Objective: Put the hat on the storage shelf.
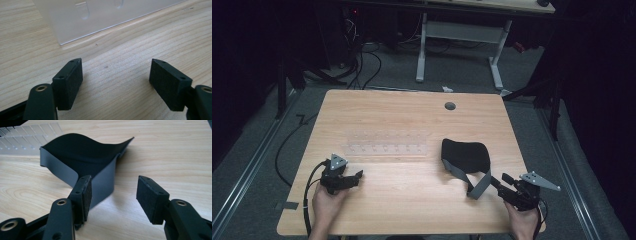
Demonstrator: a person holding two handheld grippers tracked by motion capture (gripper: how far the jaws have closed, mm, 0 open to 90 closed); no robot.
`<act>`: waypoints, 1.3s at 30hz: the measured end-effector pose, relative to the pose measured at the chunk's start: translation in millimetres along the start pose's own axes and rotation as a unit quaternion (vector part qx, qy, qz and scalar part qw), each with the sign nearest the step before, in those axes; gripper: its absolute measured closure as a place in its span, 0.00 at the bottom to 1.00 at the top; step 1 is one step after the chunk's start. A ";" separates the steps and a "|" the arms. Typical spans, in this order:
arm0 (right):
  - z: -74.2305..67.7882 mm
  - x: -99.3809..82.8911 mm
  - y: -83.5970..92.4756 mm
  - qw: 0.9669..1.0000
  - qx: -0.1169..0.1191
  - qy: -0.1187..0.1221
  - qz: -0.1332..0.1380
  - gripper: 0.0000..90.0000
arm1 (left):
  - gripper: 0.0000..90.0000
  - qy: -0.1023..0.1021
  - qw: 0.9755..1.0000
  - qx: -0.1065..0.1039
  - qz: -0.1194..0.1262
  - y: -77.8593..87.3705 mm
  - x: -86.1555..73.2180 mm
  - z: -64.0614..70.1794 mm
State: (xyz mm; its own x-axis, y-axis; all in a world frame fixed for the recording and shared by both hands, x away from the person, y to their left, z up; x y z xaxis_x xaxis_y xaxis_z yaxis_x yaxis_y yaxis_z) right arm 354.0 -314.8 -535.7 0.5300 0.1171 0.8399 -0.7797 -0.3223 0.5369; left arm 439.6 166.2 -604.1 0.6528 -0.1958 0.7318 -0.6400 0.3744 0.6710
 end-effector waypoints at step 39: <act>3.0 8.8 -77.4 0.995 0.042 -0.060 -0.069 0.61 | 0.30 0.000 1.000 0.001 0.000 0.1 0.0 -0.1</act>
State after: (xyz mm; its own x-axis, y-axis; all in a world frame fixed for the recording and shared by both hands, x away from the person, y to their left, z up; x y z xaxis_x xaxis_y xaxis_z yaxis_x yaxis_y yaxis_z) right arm 420.0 -291.7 -570.2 0.6703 0.0535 0.7402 -0.6690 -0.3882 0.6339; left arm 439.6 166.3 -604.1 0.6527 -0.1955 0.7319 -0.6406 0.3734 0.6710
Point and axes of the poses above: each handheld gripper's, and its own axes: y roughly backward along the jaws, x roughly out of its top, z roughly to its right, the point moved 10 cm from there along -y, roughly forward along the jaws, and after that the axes turned 8 degrees about y, right-handed, at the moved point
